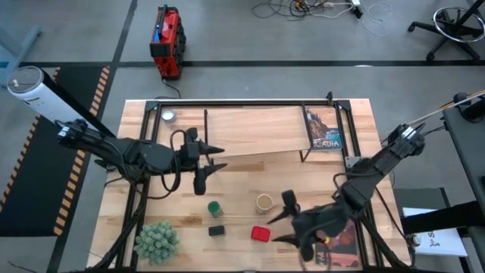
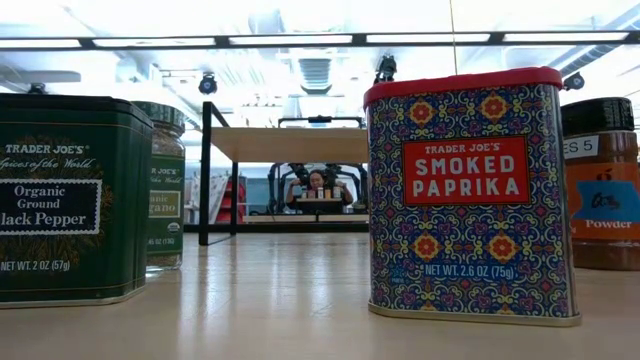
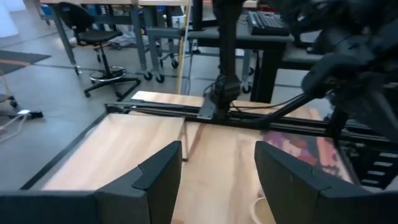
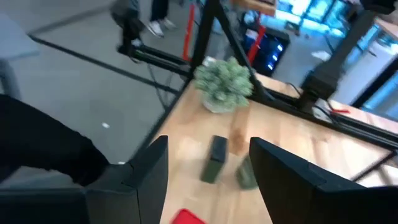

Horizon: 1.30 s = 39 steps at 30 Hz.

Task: Shelf spices
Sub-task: Put the gold seasoning bottle on the shelf

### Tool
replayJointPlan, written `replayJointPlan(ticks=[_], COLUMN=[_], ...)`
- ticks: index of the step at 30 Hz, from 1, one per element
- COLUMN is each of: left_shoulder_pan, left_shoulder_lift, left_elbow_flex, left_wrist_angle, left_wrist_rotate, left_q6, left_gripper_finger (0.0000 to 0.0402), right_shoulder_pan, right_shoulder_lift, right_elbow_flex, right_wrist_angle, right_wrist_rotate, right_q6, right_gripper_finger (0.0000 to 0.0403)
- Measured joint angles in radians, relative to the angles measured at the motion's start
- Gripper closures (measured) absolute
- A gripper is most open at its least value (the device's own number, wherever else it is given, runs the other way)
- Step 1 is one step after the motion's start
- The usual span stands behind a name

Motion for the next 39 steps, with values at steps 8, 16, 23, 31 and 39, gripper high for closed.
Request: replayJointPlan(ticks=[8, 16, 23, 31, 39], left_shoulder_pan=[-0.028, -0.057, -0.140, -0.254, -0.299], left_shoulder_lift=[0.093, 0.201, 0.294, 0.404, 0.467], left_elbow_flex=[0.051, 0.133, 0.265, 0.424, 0.441], left_wrist_angle=[0.008, -0.012, -0.222, -0.549, -0.662], left_wrist_rotate=[-0.039, -0.049, -0.078, -0.119, -0.112], left_q6=[-0.070, -0.132, -0.244, -0.466, -0.565], left_gripper_finger=[0.0209, 0.0209, 0.0209, 0.0209, 0.0209], right_shoulder_pan=[0.074, 0.121, 0.163, 0.197, 0.197], right_shoulder_lift=[-0.110, -0.152, -0.166, -0.163, -0.163], right_elbow_flex=[-0.195, -0.299, -0.348, -0.392, -0.429], right_wrist_angle=[0.163, 0.189, 0.188, 0.184, 0.183], right_wrist_rotate=[0.001, 0.052, 0.083, 0.214, 0.297], right_q6=[0.051, 0.109, 0.170, 0.185, 0.162], right_gripper_finger=[0.0203, 0.0203, 0.0204, 0.0204, 0.0204])
